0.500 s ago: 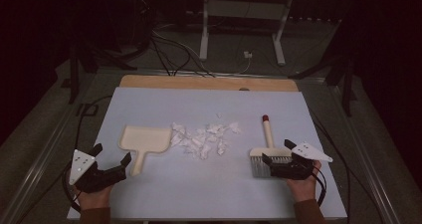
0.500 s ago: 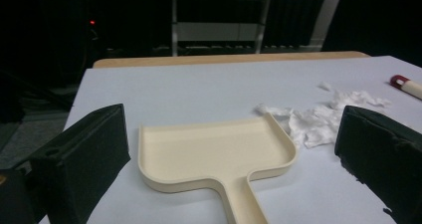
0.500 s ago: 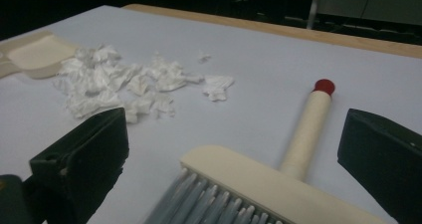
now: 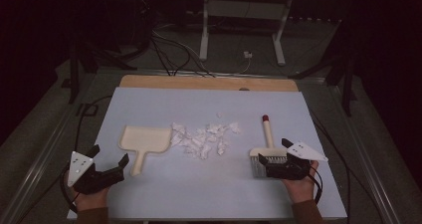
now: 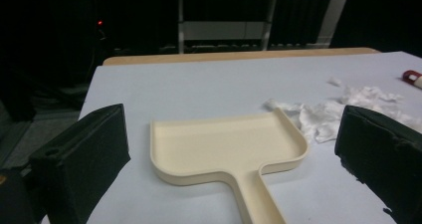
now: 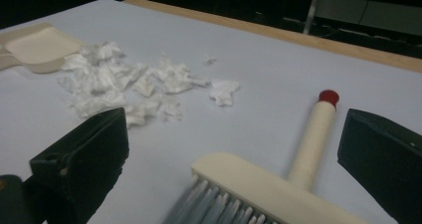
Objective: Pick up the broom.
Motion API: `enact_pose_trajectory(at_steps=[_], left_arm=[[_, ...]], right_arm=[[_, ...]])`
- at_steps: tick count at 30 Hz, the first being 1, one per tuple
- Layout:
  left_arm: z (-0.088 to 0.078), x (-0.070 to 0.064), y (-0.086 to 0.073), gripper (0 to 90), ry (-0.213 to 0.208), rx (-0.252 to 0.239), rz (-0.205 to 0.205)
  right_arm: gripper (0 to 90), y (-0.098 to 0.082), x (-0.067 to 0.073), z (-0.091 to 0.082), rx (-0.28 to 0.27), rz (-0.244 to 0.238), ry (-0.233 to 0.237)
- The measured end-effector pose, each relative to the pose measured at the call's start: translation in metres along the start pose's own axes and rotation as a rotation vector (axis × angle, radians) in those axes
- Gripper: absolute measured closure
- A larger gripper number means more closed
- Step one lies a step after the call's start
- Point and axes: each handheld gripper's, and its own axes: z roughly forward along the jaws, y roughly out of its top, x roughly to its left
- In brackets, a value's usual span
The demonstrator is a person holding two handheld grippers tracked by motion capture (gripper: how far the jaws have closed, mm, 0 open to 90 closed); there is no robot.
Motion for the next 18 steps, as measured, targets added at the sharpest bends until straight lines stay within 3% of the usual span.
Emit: enact_pose_trajectory(at_steps=[9, 18], left_arm=[[-0.002, 0.006, -0.005, 1.3, 0.034, 0.003, -0.046], [0.001, 0.007, -0.007, 1.3, 0.055, 0.023, -0.052]], right_arm=[[0.1, 0.021, -0.001, -0.006, -0.011, -0.023, -0.018], [0.2, 0.052, -0.013, 0.001, 0.017, 0.029, -0.052]])
